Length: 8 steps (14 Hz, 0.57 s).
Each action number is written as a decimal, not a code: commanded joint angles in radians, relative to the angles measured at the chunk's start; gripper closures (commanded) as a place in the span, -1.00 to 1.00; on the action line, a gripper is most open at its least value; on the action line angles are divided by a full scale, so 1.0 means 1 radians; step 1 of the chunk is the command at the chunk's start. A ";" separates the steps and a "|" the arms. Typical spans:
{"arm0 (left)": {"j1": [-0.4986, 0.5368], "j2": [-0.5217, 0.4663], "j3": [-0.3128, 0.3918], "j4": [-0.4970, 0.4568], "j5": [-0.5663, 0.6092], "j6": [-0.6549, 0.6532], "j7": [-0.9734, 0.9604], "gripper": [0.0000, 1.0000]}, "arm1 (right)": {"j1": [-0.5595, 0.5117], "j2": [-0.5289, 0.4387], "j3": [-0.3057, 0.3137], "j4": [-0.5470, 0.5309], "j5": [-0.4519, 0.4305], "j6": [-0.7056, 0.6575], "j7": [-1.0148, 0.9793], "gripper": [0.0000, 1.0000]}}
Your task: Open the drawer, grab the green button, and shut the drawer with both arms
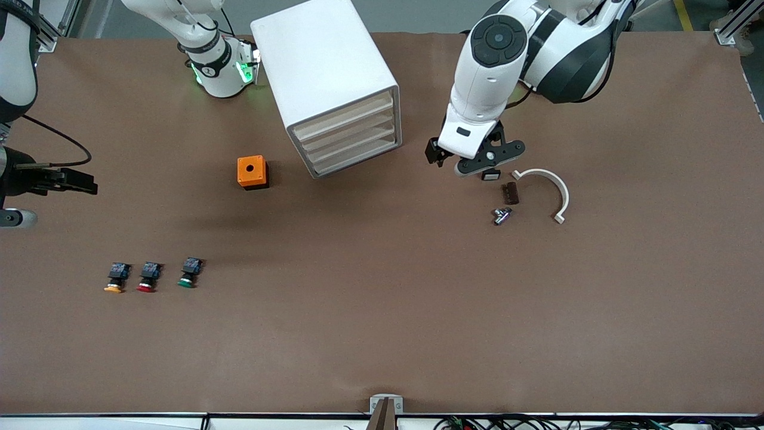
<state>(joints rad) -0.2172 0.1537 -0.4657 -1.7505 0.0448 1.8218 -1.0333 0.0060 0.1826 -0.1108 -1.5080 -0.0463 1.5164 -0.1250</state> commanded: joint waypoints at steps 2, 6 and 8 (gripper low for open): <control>0.062 -0.043 -0.005 -0.015 0.006 -0.059 0.099 -1.00 | -0.009 0.009 0.014 0.037 -0.001 -0.018 -0.001 -1.00; 0.169 -0.060 -0.004 -0.003 0.006 -0.102 0.252 -1.00 | -0.012 0.011 0.014 0.042 -0.004 -0.019 0.001 -1.00; 0.235 -0.059 -0.004 0.019 0.004 -0.111 0.370 -1.00 | -0.005 0.011 0.016 0.090 -0.018 -0.034 -0.002 -1.00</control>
<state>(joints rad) -0.0392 0.1148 -0.4630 -1.7463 0.0449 1.7388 -0.7623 0.0063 0.1830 -0.1062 -1.4878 -0.0468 1.5159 -0.1250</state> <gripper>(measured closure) 0.000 0.000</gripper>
